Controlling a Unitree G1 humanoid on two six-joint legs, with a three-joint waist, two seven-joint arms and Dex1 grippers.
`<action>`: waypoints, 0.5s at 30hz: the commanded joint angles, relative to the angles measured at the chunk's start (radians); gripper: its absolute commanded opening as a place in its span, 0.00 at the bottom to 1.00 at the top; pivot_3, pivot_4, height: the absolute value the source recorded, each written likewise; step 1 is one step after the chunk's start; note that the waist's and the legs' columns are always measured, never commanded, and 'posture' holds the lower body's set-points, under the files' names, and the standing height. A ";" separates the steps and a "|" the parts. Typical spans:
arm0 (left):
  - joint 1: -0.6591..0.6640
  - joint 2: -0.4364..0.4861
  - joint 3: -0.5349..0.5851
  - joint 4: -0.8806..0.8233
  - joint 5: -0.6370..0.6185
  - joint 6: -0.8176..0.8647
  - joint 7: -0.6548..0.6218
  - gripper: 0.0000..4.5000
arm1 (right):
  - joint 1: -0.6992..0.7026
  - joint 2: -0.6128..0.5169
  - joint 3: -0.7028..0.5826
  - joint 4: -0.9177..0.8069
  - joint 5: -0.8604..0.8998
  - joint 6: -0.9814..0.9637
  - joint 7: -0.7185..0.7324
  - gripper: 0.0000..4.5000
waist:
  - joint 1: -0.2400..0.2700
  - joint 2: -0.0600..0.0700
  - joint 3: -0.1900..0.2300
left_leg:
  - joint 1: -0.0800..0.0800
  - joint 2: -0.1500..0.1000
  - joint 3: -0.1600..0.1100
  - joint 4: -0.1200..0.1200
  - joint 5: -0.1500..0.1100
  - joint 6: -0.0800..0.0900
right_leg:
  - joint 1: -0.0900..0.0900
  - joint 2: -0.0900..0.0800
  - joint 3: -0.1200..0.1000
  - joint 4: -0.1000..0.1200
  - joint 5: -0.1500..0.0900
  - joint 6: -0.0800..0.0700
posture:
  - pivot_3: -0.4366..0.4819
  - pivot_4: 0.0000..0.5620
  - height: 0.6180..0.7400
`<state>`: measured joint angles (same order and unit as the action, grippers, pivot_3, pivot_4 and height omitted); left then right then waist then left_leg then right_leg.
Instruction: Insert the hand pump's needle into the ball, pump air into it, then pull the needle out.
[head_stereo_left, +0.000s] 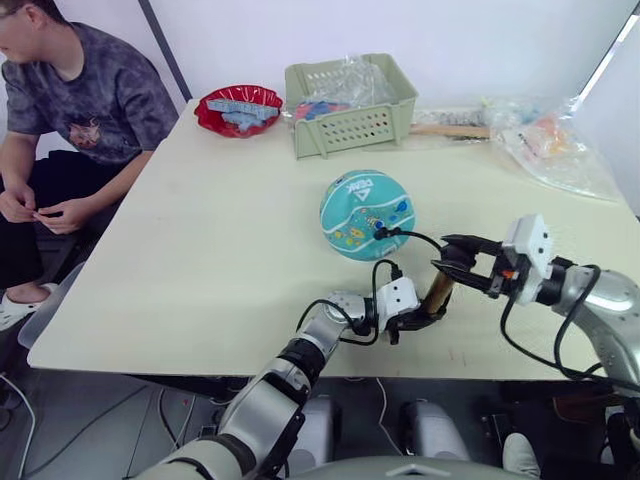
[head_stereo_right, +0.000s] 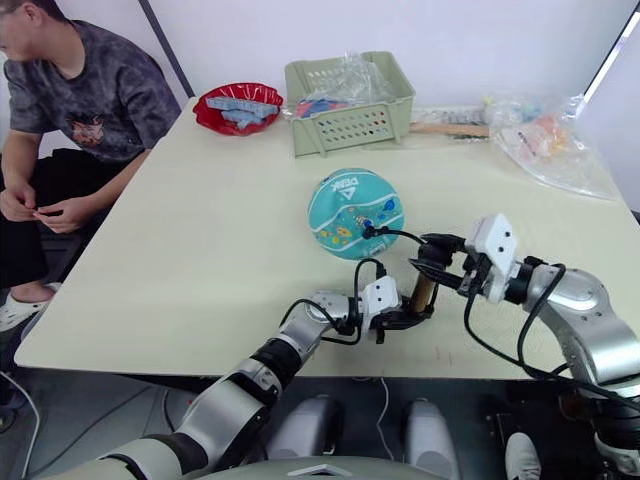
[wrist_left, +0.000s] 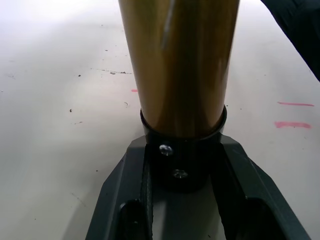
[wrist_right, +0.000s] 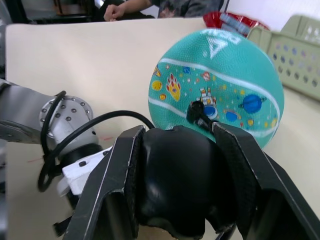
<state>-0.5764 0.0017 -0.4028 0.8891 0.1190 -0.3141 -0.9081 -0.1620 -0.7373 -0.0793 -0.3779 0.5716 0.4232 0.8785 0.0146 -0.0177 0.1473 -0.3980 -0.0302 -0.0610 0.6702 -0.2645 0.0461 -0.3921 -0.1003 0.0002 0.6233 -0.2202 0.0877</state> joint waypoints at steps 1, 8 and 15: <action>0.029 0.017 -0.027 0.054 0.044 0.024 0.001 0.26 | -0.072 -0.049 -0.126 -0.030 0.124 0.058 0.027 0.38 | 0.000 0.002 0.001 | -0.001 0.000 0.000 0.000 0.000 0.000 | -0.001 0.000 0.000 0.000 0.000 0.000 | 0.48 0.27 1.00; 0.033 0.019 -0.026 0.051 0.041 0.023 -0.006 0.26 | -0.243 -0.202 -0.304 0.036 0.306 0.221 0.056 0.38 | 0.001 0.004 0.006 | -0.003 -0.001 0.001 0.000 0.000 0.000 | -0.002 -0.002 0.000 0.000 0.000 0.000 | 0.48 0.27 1.00; 0.031 0.022 -0.026 0.051 0.042 0.023 -0.006 0.26 | -0.400 -0.297 -0.373 0.102 0.441 0.347 0.035 0.38 | 0.001 0.005 0.007 | -0.004 -0.001 0.000 0.000 0.000 0.000 | -0.003 -0.002 -0.001 0.000 0.000 0.000 | 0.48 0.27 1.00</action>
<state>-0.5814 -0.0039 -0.4025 0.8818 0.1139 -0.3233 -0.9138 -0.4917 -1.0113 -0.3427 -0.2817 0.9636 0.7926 0.9384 0.0153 -0.0123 0.1546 -0.4026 -0.0315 -0.0603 0.6699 -0.2646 0.0462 -0.3957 -0.1029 -0.0004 0.6229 -0.2201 0.0879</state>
